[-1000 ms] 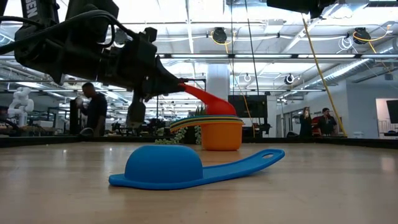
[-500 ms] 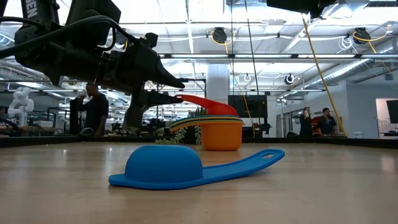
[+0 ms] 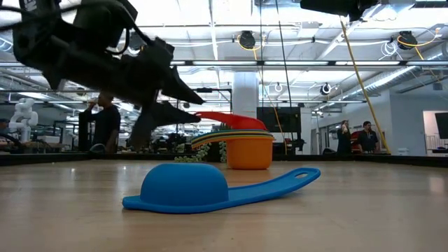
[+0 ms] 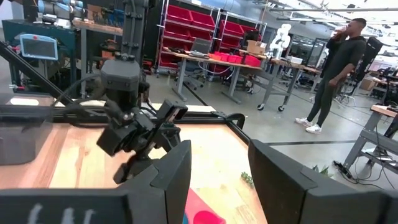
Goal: Nest measuring cups in basket
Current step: Stack the red measuring cup on top of the light blue measuring cup
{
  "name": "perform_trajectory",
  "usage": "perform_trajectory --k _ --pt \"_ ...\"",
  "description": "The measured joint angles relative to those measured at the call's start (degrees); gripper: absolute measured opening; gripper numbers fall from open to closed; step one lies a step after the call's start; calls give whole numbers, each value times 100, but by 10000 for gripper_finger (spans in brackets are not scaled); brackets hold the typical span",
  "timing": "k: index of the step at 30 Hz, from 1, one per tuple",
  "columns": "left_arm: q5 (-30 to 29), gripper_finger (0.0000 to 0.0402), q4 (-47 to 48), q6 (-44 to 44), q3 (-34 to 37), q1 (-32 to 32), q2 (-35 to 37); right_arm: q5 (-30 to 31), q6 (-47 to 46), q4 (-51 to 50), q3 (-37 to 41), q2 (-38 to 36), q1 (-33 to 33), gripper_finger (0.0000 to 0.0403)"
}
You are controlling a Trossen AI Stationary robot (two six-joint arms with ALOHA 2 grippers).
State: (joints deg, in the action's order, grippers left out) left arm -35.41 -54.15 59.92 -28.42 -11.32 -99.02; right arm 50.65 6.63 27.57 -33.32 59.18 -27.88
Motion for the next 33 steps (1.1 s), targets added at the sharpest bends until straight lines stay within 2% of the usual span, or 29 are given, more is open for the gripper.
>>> perform_trajectory --k 12,17,21,29,33 --pt "1000 182 2831 -2136 -1 -43 1806 0 0 -4 0 0 2 155" --pt "1187 182 3643 -2889 -1 -42 2383 -2 -26 -2 0 0 2 155" --pt "1304 182 3863 -3630 -1 -38 2606 -2 -208 -46 0 0 1 155" --pt "1348 182 3795 -5272 -1 43 2603 -2 -912 -333 0 2 2 155" --pt "1701 182 3762 -5643 -1 178 2603 -2 -1109 -441 0 2 1 155"
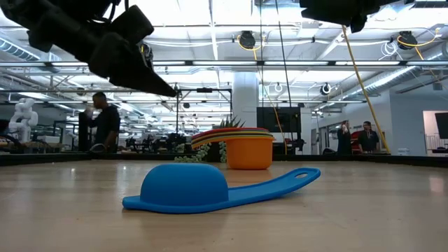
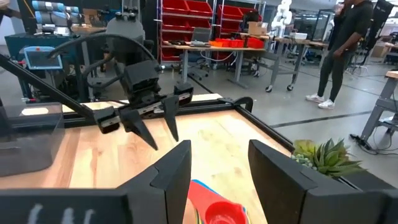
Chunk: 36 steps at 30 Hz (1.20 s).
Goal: Nest measuring cups in basket
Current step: Stack the red measuring cup on top of the light blue measuring cup
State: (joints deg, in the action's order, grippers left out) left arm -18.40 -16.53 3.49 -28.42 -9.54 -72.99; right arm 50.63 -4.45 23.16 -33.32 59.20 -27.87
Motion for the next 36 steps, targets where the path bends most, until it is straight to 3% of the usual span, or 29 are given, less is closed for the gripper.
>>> perform_trajectory --k 3,6,13,18,36 --pt "345 183 -268 -327 -3 121 -105 1 7 5 0 15 2 155" --pt "330 195 -464 -510 -4 200 -346 9 44 10 0 15 7 155" --pt "-379 284 -966 -585 -43 241 -957 13 40 10 0 15 19 155" --pt "-60 331 -1114 -841 -73 286 -1134 18 40 10 0 15 19 155" --pt "38 342 -1077 -838 -794 498 -2500 17 60 6 0 15 19 155"
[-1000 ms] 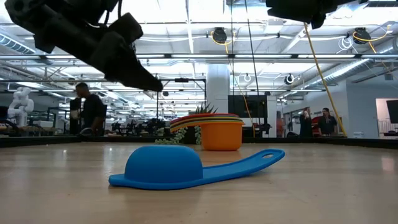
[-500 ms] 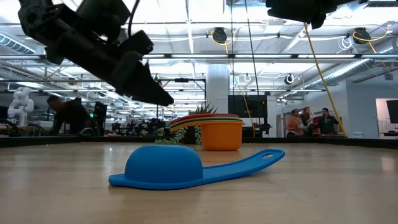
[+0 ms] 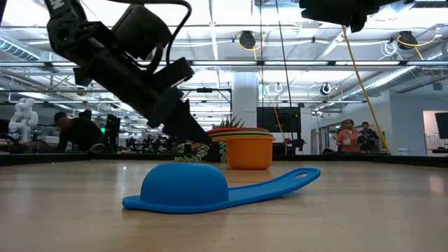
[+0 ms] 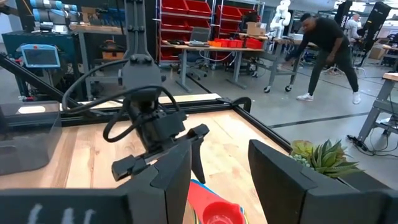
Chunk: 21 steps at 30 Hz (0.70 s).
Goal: Nest measuring cups in basket
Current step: Stack the red measuring cup on top of the light blue measuring cup
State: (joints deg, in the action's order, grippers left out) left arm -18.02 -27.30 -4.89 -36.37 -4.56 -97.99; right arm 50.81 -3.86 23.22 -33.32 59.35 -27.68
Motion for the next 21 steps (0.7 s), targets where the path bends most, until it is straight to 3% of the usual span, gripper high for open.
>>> perform_trajectory --k 7,13,21 --pt "69 315 49 -107 -27 172 -27 -7 0 -22 38 0 0 155" --pt "592 238 66 -103 -27 278 -27 0 28 322 308 2 0 155" --pt "653 144 66 23 -27 295 -27 2 319 878 478 2 0 155"
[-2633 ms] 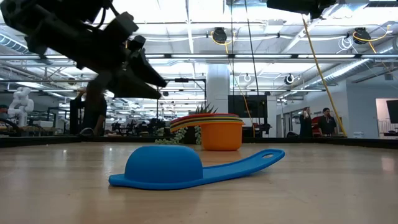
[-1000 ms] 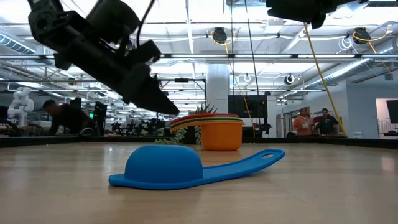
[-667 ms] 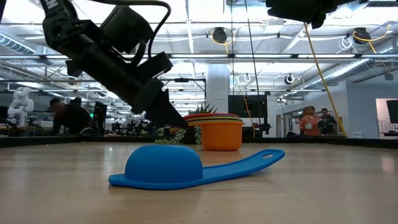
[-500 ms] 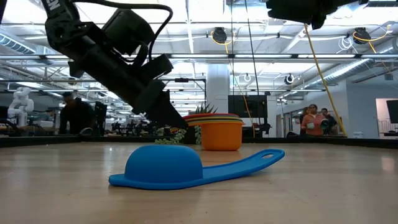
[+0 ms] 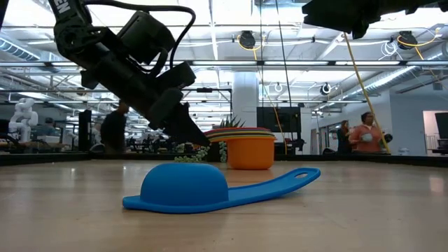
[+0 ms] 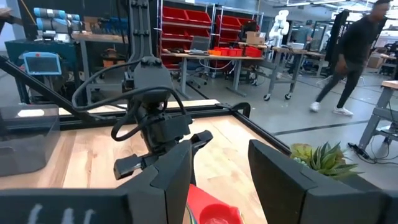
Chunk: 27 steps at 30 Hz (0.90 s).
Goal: Nest measuring cups in basket
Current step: Stack the red measuring cup on top of the light blue measuring cup, then stack the blue measuring cup on top of the red measuring cup
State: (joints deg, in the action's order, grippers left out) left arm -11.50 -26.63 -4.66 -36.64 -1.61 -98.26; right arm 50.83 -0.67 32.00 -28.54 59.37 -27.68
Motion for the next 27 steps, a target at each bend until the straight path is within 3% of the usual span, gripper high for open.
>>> perform_trajectory --k 5,12,18,21,27 --pt "69 147 0 -25 0 0 2 2 7 -4 0 0 0 155" --pt "75 237 7 -196 0 -2 2 2 50 1 0 0 0 155" --pt "73 289 157 -214 0 -2 160 -2 139 50 0 0 0 155" --pt "61 301 406 -255 0 -2 409 -29 224 135 0 0 0 155" --pt "-144 290 826 -253 -4 -70 1106 -644 552 418 0 -2 -2 155"
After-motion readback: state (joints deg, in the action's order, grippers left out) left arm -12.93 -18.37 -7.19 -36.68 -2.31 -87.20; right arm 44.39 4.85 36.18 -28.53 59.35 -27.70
